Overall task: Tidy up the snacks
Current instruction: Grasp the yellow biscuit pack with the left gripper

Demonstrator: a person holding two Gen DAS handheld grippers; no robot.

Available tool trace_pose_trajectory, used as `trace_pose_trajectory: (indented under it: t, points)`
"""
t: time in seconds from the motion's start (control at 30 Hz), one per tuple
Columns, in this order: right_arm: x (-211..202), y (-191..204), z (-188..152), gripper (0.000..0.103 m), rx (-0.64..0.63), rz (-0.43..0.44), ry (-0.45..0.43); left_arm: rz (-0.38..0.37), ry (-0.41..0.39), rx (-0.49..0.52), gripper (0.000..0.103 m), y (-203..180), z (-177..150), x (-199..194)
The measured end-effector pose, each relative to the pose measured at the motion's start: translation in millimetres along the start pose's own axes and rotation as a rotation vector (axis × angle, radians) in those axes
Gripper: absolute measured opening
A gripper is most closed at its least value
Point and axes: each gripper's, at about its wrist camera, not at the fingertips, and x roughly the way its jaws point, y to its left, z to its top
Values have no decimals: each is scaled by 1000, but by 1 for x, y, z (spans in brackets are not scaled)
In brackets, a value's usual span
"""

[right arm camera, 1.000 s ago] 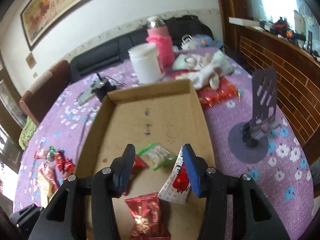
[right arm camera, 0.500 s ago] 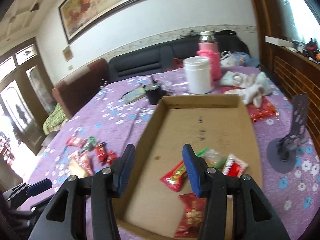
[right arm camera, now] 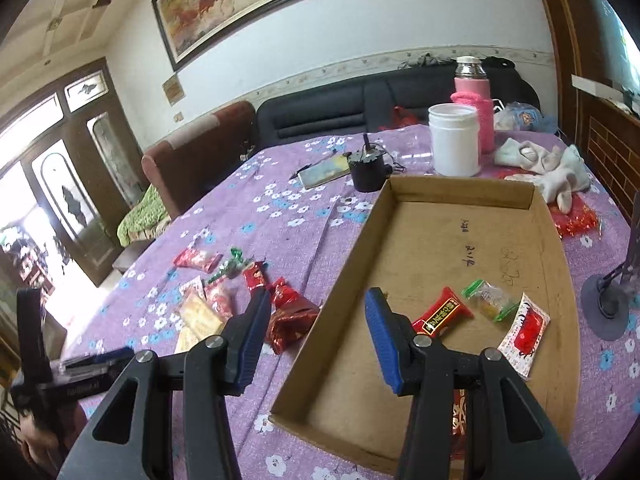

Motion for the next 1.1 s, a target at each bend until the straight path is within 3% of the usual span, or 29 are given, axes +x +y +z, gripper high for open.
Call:
trace_pose_trajectory:
  t: [0.17,0.37,0.53,0.67,0.83,0.9,1.1]
  points:
    - [0,8,-2,48,-19,3,0,-29,45,-20,53,-6,6,19]
    - [1,10,-3,48,-25,14,7,-8,61,39,53,-34,10,42]
    - [5,14,-6,48,-40,21,20,31,16,94,37,-44,13,47]
    - [7,19,-8,48,-63,30,28,57,-6,106,35,-27,11,41]
    - [12,29,-13,48,-104,56,49,125,-48,77,35,21,11,28]
    - [18,39,-17,48,-134,88,71,91,-47,31,36,39,14,28]
    - [38,88,-28,48,-255,165,189,97,-80,5,39,50,17,32]
